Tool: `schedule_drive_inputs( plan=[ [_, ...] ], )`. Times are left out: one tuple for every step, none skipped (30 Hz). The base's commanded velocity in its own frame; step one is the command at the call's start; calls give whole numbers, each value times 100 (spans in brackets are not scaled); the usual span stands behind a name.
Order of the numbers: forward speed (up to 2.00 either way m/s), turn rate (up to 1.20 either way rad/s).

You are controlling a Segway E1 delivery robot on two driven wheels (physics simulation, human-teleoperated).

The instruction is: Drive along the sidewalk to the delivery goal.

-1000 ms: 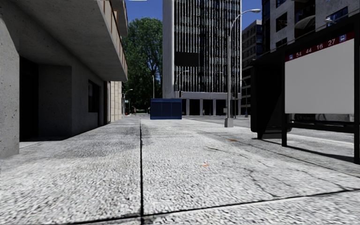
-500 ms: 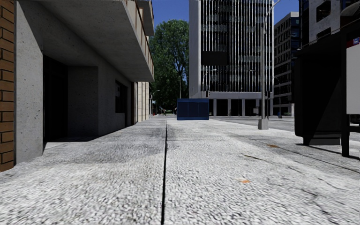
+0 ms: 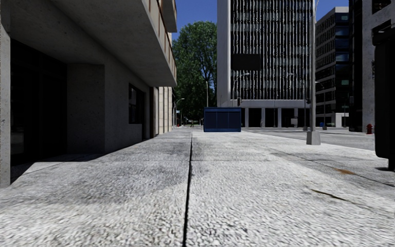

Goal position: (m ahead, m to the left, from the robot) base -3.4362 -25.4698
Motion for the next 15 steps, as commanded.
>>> schedule_drive_inputs(
  plan=[
    [200,0],
    [200,0],
    [200,0],
    [200,0],
    [200,0],
    [200,0],
    [200,0],
    [200,0],
    [200,0],
    [200,0],
    [200,0],
    [200,0],
    [200,0],
    [200,0],
    [200,0]
  ],
)
